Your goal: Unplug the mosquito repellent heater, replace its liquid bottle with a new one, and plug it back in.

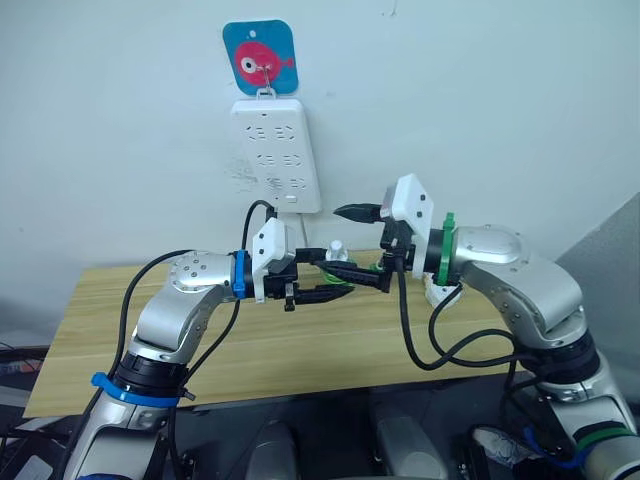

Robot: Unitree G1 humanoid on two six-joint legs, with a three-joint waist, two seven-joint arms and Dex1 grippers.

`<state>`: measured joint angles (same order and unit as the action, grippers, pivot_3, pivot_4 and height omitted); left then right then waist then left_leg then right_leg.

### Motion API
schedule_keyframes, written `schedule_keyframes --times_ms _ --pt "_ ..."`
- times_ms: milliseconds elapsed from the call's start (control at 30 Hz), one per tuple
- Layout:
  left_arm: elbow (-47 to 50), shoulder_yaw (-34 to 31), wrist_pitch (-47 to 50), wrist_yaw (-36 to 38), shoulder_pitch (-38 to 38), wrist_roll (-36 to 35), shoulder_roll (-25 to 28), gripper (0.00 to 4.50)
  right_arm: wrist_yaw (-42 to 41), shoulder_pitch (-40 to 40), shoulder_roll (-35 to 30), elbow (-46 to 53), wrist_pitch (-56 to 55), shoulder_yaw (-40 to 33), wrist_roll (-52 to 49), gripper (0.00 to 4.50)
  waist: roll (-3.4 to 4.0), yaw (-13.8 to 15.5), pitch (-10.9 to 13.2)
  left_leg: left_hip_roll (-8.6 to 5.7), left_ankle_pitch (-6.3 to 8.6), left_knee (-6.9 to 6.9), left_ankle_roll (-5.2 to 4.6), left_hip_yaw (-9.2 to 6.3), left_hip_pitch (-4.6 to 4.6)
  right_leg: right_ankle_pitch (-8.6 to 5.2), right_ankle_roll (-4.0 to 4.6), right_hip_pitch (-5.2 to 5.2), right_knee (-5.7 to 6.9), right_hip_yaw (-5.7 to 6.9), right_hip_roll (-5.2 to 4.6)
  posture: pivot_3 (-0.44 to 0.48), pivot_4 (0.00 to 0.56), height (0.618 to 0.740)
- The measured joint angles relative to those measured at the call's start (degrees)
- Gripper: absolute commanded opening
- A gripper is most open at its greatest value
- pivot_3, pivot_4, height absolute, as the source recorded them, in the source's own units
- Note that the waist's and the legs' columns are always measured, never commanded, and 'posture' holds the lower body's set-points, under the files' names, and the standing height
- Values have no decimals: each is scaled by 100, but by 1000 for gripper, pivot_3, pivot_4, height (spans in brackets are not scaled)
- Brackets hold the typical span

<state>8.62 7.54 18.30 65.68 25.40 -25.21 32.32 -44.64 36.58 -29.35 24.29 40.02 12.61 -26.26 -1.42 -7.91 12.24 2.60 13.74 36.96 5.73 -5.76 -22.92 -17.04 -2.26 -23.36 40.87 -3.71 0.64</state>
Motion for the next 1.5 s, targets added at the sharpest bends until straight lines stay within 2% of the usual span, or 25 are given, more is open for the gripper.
schedule_keyframes --times_ms 333,433,533,800,933,1100,1400,1500 --pt "1 -1 -1 18 4 21 5 2313 -673 -280 -1084 227 326 -621 -509 4500 0 -5 0 1 0 -1 0 2 2 0 0 0 0 -2 2 -156 149 725" --pt "1 -1 -1 20 4 21 6 2313 -623 -282 -929 409 465 -661 -750 4500 0 -20 0 2 0 -1 0 3 2 0 0 0 1 -4 3 -156 147 725" --pt "1 -1 -1 23 4 22 8 2313 -349 -249 -478 563 473 -441 -753 4500 0 -24 0 3 0 -1 0 2 3 0 0 0 2 -3 4 -154 146 725" --pt "1 14 -14 27 5 34 1 2313 282 -6 291 341 361 112 -239 4500 0 -11 0 0 0 0 1 3 1 0 0 0 0 -3 0 -156 145 725" --pt "1 56 -16 26 4 42 -2 2313 373 79 372 129 267 198 -17 4500 0 -4 0 0 0 -1 1 1 -1 0 0 0 -1 -1 0 -154 147 725" --pt "1 56 -16 2 2 49 -3 2313 230 76 88 77 292 93 -25 4500 0 -5 0 0 0 -1 0 1 0 0 0 0 -1 -1 0 -154 150 725" --pt "4 54 -18 18 -24 56 7 2313 -572 -118 -1102 229 447 -549 -481 4500 0 -5 0 0 0 -2 -1 2 1 0 0 0 -2 -2 1 -163 153 725" --pt "4 54 -30 25 -25 57 6 2313 -748 -125 -1088 345 635 -703 -904 4500 1 -24 0 2 0 -2 -1 4 2 0 0 0 -1 -4 3 -162 154 725"
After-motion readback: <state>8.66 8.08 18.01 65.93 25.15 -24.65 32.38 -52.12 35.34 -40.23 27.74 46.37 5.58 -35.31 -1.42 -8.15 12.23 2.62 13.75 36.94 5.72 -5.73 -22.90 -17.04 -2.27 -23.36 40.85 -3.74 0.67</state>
